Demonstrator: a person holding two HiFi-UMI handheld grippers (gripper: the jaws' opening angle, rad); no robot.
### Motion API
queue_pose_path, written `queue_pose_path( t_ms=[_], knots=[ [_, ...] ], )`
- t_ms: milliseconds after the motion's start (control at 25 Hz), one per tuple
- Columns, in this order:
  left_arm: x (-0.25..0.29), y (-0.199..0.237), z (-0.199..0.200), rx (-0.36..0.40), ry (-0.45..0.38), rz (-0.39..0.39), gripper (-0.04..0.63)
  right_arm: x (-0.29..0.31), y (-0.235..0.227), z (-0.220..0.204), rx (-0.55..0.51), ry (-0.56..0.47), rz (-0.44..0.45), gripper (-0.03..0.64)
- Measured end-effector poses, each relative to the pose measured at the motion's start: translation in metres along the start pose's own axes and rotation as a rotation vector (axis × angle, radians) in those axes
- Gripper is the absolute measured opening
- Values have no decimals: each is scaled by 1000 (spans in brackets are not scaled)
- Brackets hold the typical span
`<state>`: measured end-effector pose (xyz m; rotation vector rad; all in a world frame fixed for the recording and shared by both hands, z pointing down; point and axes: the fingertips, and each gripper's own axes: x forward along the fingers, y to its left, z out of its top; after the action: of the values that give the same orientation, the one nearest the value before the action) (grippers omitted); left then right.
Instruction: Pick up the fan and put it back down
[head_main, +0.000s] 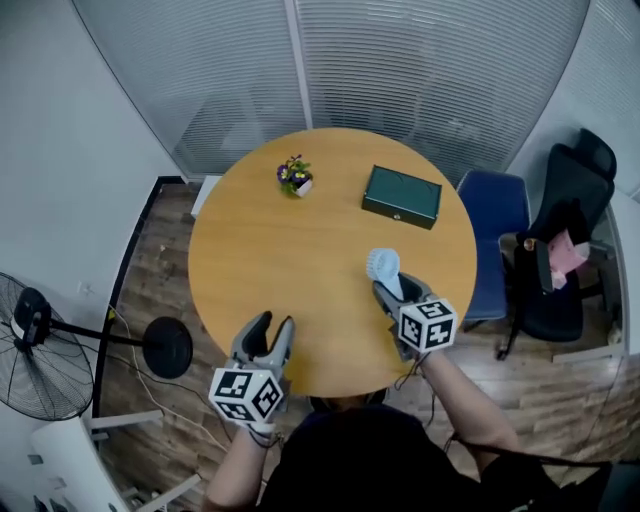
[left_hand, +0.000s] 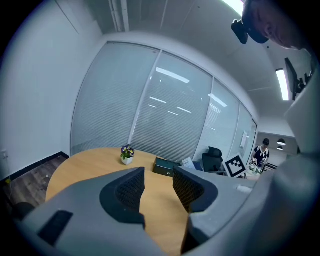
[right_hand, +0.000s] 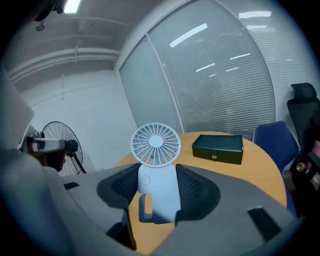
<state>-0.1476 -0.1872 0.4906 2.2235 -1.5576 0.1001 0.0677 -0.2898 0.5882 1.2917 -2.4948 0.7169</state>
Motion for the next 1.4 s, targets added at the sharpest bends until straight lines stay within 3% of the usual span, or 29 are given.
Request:
queue_pose_path(
  t_ms=[200, 680, 840, 1000, 1280, 1400],
  knots=[
    [-16, 15, -10, -15, 8, 70, 173, 51, -3, -48, -19, 158, 10, 227],
    [-97, 68, -42, -92, 15, 308, 173, 155, 16, -120, -249, 434, 31, 225],
    [-120, 85, -51, -116, 17, 372, 173, 181, 23, -128, -355, 443, 13, 225],
    [-132, 93, -55, -133, 16, 398, 172, 190, 21, -146, -395, 499, -25, 227],
    [-122, 101, -51, -128, 17, 363, 172, 185, 24, -124, -315, 408, -38, 264],
    [-103, 97, -41, -108, 11, 321, 172, 165, 13, -101, -244, 368, -85, 233]
  ],
)
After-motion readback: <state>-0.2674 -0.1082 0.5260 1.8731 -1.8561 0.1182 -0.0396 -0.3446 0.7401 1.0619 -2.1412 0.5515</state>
